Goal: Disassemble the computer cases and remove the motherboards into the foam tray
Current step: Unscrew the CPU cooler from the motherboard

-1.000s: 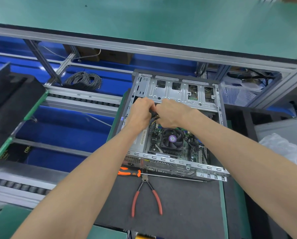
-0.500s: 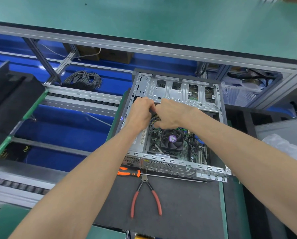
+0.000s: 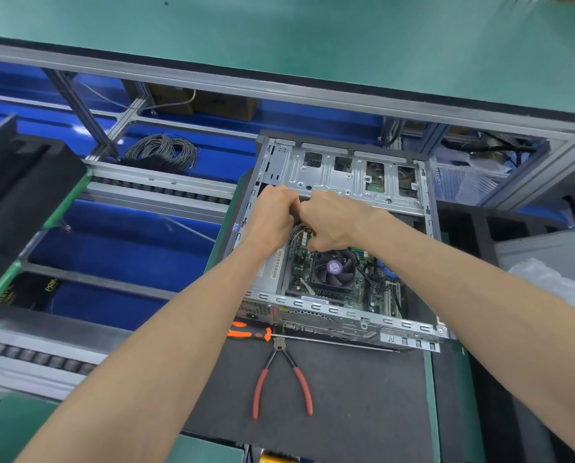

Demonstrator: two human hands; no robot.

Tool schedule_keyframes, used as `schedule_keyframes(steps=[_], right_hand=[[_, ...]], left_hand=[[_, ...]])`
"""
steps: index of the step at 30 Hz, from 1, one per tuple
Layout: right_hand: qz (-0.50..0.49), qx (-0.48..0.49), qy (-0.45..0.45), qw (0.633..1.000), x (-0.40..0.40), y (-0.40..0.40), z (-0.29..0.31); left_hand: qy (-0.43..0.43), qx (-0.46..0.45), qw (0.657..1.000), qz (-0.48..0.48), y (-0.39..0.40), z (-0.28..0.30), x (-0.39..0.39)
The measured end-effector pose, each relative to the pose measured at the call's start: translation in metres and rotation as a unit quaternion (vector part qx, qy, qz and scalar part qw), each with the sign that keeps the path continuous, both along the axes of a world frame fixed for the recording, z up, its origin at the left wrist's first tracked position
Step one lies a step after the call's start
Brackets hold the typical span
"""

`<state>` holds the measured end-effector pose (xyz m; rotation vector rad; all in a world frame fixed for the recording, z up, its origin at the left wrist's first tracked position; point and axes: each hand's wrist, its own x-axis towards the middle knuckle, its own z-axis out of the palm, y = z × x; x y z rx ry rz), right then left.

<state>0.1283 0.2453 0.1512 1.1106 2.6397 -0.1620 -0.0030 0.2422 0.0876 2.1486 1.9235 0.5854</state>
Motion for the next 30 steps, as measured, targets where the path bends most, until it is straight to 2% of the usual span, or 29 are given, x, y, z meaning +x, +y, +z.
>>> schedule_keyframes(steps=[3, 12, 14, 19, 27, 30], right_hand=[[-0.036, 0.014, -0.002, 0.999, -0.002, 0.001, -0.005], [-0.017, -0.019, 0.040, 0.999, 0.000, 0.002, -0.002], [-0.011, -0.034, 0.033, 0.999, 0.004, 0.002, -0.001], [-0.035, 0.009, -0.006, 0.999, 0.011, 0.001, -0.004], [-0.001, 0.011, 0.021, 1.000, -0.001, -0.004, -0.002], [0.019, -0.019, 0.034, 0.999, -0.002, -0.002, 0.002]], left_hand=[[0.000, -0.004, 1.000, 0.000, -0.001, 0.001, -0.001], [0.026, -0.022, 0.999, 0.009, -0.001, 0.002, 0.004], [0.016, -0.015, 1.000, 0.007, -0.002, 0.001, 0.003], [-0.026, -0.017, 0.999, 0.012, -0.001, -0.001, 0.000], [0.038, -0.022, 0.999, 0.005, 0.000, 0.004, 0.006], [0.057, -0.024, 0.998, -0.001, 0.000, 0.005, 0.006]])
